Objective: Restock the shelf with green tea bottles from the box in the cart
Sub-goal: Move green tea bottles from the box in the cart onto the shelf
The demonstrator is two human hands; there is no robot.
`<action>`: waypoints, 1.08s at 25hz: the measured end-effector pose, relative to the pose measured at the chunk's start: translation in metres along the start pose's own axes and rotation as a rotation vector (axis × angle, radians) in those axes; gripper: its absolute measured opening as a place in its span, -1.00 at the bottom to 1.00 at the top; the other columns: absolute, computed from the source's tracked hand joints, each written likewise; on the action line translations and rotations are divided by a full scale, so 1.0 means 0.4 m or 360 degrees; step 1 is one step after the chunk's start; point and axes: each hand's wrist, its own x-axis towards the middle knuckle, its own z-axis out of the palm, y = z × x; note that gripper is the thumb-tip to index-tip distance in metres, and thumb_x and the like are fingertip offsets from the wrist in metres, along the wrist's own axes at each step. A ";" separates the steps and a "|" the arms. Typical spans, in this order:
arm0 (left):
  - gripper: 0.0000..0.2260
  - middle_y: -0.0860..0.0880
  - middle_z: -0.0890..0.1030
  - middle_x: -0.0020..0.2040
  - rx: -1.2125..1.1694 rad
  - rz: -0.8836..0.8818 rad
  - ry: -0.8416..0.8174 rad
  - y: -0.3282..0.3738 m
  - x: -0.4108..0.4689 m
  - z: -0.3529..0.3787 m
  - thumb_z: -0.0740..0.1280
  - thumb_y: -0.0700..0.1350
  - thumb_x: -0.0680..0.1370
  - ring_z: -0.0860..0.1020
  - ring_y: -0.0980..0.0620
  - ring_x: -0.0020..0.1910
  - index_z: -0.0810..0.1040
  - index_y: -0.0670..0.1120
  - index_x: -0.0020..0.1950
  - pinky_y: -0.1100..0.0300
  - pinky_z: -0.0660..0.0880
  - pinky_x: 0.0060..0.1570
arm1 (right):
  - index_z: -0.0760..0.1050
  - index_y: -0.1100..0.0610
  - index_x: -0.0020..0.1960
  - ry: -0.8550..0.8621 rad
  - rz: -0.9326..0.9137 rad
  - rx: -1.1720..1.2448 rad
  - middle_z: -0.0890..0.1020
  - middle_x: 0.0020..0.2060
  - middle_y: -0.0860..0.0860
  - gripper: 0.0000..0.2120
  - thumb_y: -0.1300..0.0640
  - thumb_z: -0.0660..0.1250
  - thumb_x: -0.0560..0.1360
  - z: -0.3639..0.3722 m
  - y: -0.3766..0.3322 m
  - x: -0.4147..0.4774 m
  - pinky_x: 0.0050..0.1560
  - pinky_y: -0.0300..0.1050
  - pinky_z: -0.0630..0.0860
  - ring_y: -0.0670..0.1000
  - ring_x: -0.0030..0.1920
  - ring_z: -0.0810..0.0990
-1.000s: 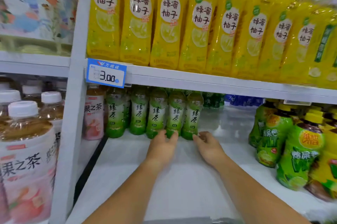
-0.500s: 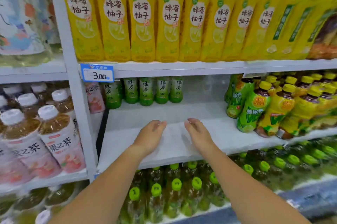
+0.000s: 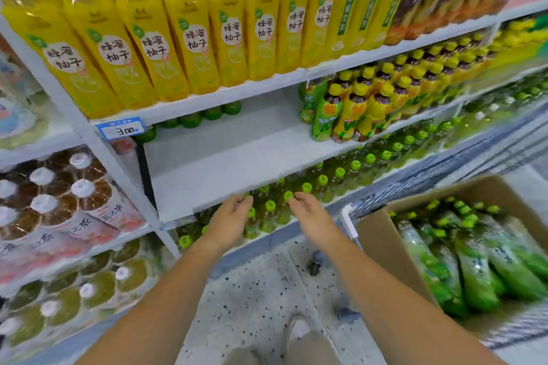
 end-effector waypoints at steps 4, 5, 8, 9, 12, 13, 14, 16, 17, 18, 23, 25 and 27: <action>-0.47 0.01 0.40 0.47 0.0096 -0.0080 -0.0159 0.018 -0.131 0.063 0.17 0.24 0.63 0.41 -0.03 0.40 0.32 0.02 0.54 0.00 0.37 0.35 | 0.20 0.05 0.58 0.0104 0.0153 -0.0052 0.40 0.45 0.02 -0.45 -0.15 0.13 0.67 -0.081 0.041 -0.172 0.20 -0.09 0.38 0.05 0.29 0.47; -0.46 -0.01 0.39 0.49 0.0123 -0.0059 -0.0184 0.022 -0.161 0.086 0.17 0.22 0.63 0.40 -0.04 0.41 0.30 0.00 0.55 0.02 0.34 0.35 | 0.20 0.05 0.58 0.0127 0.0174 -0.0056 0.41 0.44 0.03 -0.46 -0.15 0.12 0.67 -0.103 0.054 -0.206 0.19 -0.07 0.41 0.04 0.22 0.50; -0.47 -0.04 0.33 0.52 0.0157 -0.0082 -0.0313 0.038 -0.226 0.172 0.14 0.17 0.67 0.34 -0.07 0.47 0.24 -0.04 0.58 0.06 0.29 0.32 | 0.26 0.06 0.54 0.0281 0.0264 -0.0081 0.48 0.39 0.08 -0.48 -0.15 0.12 0.67 -0.182 0.102 -0.280 0.24 0.00 0.43 0.10 0.29 0.51; -0.47 -0.04 0.33 0.53 0.0177 -0.0089 -0.0369 0.045 -0.236 0.215 0.13 0.17 0.67 0.34 -0.07 0.47 0.25 -0.04 0.57 0.04 0.29 0.34 | 0.28 0.07 0.53 0.0346 0.0289 -0.0077 0.48 0.40 0.07 -0.50 -0.14 0.12 0.67 -0.219 0.126 -0.305 0.26 -0.04 0.40 0.10 0.34 0.48; -0.47 -0.01 0.36 0.50 0.0217 -0.0123 -0.0453 0.061 -0.237 0.302 0.12 0.24 0.64 0.40 -0.07 0.42 0.29 0.01 0.54 -0.04 0.36 0.35 | 0.31 0.08 0.52 0.0391 0.0334 -0.0040 0.44 0.41 0.02 -0.50 -0.14 0.13 0.66 -0.297 0.184 -0.350 0.28 -0.11 0.32 0.06 0.40 0.41; -0.48 0.00 0.36 0.49 0.0215 -0.0141 -0.0493 0.077 -0.239 0.356 0.12 0.24 0.64 0.41 -0.06 0.41 0.30 0.02 0.53 -0.03 0.38 0.31 | 0.32 0.07 0.51 0.0420 0.0363 -0.0030 0.45 0.40 0.00 -0.51 -0.14 0.13 0.66 -0.344 0.211 -0.363 0.29 -0.10 0.32 0.05 0.38 0.43; -0.49 0.01 0.38 0.48 0.0216 -0.0144 -0.0531 0.091 -0.236 0.408 0.11 0.24 0.65 0.43 -0.06 0.39 0.31 0.02 0.52 0.00 0.38 0.28 | 0.35 0.07 0.49 0.0454 0.0387 -0.0012 0.46 0.39 0.00 -0.51 -0.15 0.14 0.65 -0.385 0.237 -0.369 0.29 -0.09 0.35 0.03 0.33 0.45; -0.52 0.01 0.39 0.45 0.0226 -0.0123 -0.0599 0.135 -0.241 0.514 0.10 0.21 0.66 0.43 -0.06 0.38 0.33 0.01 0.51 0.06 0.35 0.23 | 0.38 0.06 0.46 0.0500 0.0444 -0.0018 0.50 0.37 0.03 -0.53 -0.15 0.15 0.65 -0.474 0.293 -0.373 0.24 -0.10 0.37 0.01 0.25 0.48; -0.52 0.01 0.38 0.46 0.0228 -0.0108 -0.0609 0.158 -0.243 0.566 0.10 0.21 0.66 0.41 -0.06 0.40 0.34 0.00 0.51 0.06 0.34 0.26 | 0.37 0.06 0.47 0.0499 0.0480 -0.0035 0.50 0.38 0.03 -0.52 -0.16 0.14 0.65 -0.519 0.320 -0.371 0.24 -0.09 0.36 0.02 0.27 0.48; -0.51 0.00 0.38 0.48 0.0218 -0.0124 -0.0621 0.174 -0.236 0.627 0.10 0.22 0.66 0.39 -0.06 0.41 0.34 0.00 0.52 0.04 0.33 0.32 | 0.35 0.06 0.49 0.0478 0.0515 -0.0046 0.48 0.39 0.03 -0.51 -0.16 0.14 0.65 -0.568 0.352 -0.365 0.27 -0.08 0.35 0.04 0.31 0.47; -0.46 0.00 0.40 0.45 0.0205 -0.0210 -0.0685 0.245 -0.218 0.902 0.08 0.28 0.64 0.40 -0.02 0.40 0.31 0.01 0.52 0.02 0.34 0.37 | 0.34 0.09 0.48 0.0347 0.0598 -0.0190 0.50 0.36 0.06 -0.48 -0.20 0.11 0.65 -0.779 0.479 -0.328 0.32 0.01 0.38 0.09 0.30 0.49; -0.52 0.00 0.48 0.31 0.0222 -0.0189 -0.0679 0.274 -0.210 1.003 0.07 0.24 0.65 0.46 0.05 0.27 0.36 -0.01 0.44 0.16 0.37 0.25 | 0.34 0.10 0.48 0.0306 0.0633 -0.0265 0.51 0.33 0.08 -0.46 -0.20 0.10 0.65 -0.861 0.530 -0.307 0.30 0.01 0.39 0.09 0.26 0.50; -0.46 -0.02 0.41 0.44 0.0278 -0.0231 -0.0662 0.275 -0.186 1.098 0.06 0.26 0.65 0.39 -0.02 0.40 0.32 -0.04 0.51 0.09 0.31 0.34 | 0.32 0.11 0.50 0.0290 0.0683 -0.0349 0.48 0.39 0.07 -0.46 -0.18 0.10 0.65 -0.945 0.579 -0.281 0.32 -0.01 0.37 0.11 0.33 0.48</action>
